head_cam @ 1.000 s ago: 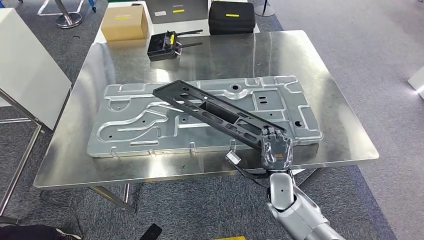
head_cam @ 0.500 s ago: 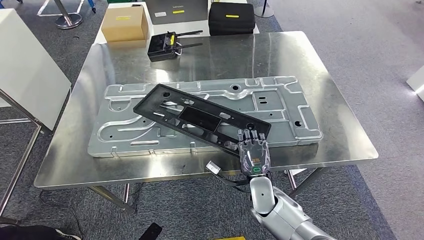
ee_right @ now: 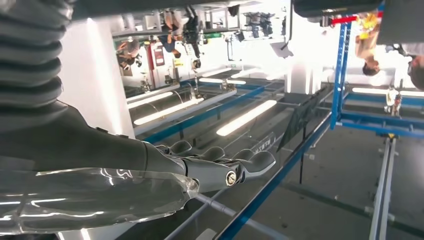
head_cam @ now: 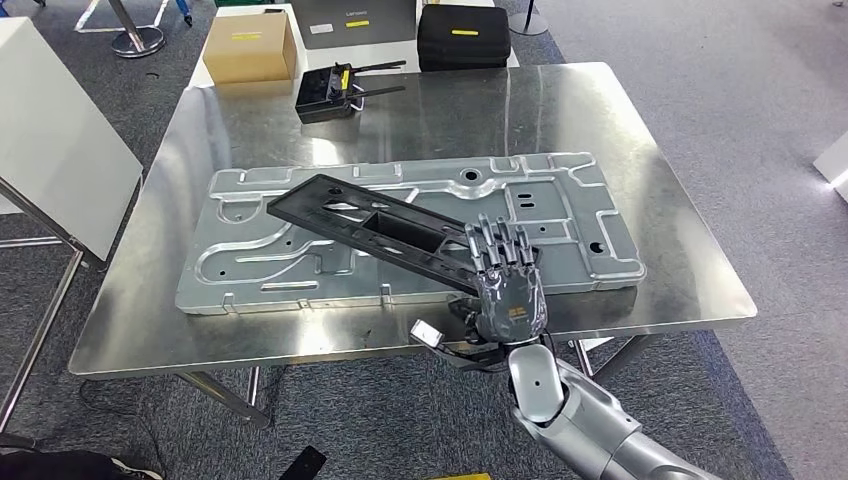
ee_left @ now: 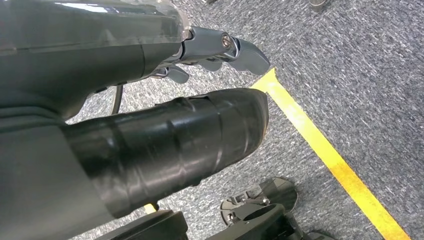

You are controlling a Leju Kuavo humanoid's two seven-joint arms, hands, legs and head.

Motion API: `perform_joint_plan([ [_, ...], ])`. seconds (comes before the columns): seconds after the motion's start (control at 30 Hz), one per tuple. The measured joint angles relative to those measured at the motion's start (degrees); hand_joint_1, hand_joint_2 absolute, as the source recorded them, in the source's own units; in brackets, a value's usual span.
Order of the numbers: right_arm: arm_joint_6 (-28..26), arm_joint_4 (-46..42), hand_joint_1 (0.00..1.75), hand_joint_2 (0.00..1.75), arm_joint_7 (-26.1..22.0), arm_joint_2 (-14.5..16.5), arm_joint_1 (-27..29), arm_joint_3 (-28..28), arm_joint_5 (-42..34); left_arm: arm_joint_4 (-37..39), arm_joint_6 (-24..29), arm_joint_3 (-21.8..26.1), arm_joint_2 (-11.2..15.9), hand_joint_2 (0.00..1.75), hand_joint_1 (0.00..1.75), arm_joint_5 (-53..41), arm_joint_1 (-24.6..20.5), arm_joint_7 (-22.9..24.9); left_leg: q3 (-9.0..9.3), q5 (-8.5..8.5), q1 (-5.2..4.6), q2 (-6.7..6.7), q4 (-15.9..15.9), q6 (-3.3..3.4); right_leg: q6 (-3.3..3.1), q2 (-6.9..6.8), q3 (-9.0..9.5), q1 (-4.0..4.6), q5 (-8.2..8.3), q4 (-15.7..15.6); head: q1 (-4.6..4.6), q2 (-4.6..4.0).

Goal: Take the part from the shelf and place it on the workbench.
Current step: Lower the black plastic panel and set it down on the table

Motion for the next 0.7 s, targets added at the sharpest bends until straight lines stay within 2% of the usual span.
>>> perform_joint_plan([
  [0.17,0.6,-2.2,0.0,0.0,-1.2,-0.5,0.5,1.0,0.0,0.0,0.0,0.0,0.0,0.0,0.0,0.4,0.0,-0.1,0.0,0.0,0.01,-0.01,0.0,0.0,0.0,-0.01,0.0,0.02,0.0,0.0,0.0,0.0],
  [0.33,3.6,-3.4,0.0,0.0,-11.3,-0.5,3.0,-1.1,-0.2,0.0,0.0,0.0,0.0,0.0,0.0,0.9,0.2,-0.4,-0.03,0.0,0.01,-0.05,0.0,0.0,0.0,-0.03,0.0,0.02,0.0,0.0,0.0,0.0],
  [0.5,14.5,-3.5,0.0,0.0,-26.7,-0.6,3.5,-4.1,-6.1,0.0,0.1,0.1,0.1,0.0,0.0,2.0,0.7,-1.3,-0.03,0.0,0.0,-0.05,0.0,0.0,0.01,-0.03,0.0,0.0,0.0,0.0,0.0,0.0],
  [0.57,17.1,-3.5,0.0,0.0,-29.2,-0.7,3.5,-5.1,-7.6,0.0,0.2,0.2,0.2,0.0,0.0,2.4,1.0,-1.5,-0.03,0.0,0.0,-0.05,0.0,0.0,0.01,-0.04,0.0,0.0,0.01,0.0,0.0,0.0],
  [0.7,18.3,-3.7,0.0,0.0,-30.1,-1.0,3.5,-6.2,-8.2,0.0,0.3,0.2,0.4,0.0,0.0,2.5,1.2,-1.9,-0.03,0.0,0.0,-0.05,0.0,0.0,0.02,-0.03,0.0,0.0,0.01,0.0,0.0,0.0],
])
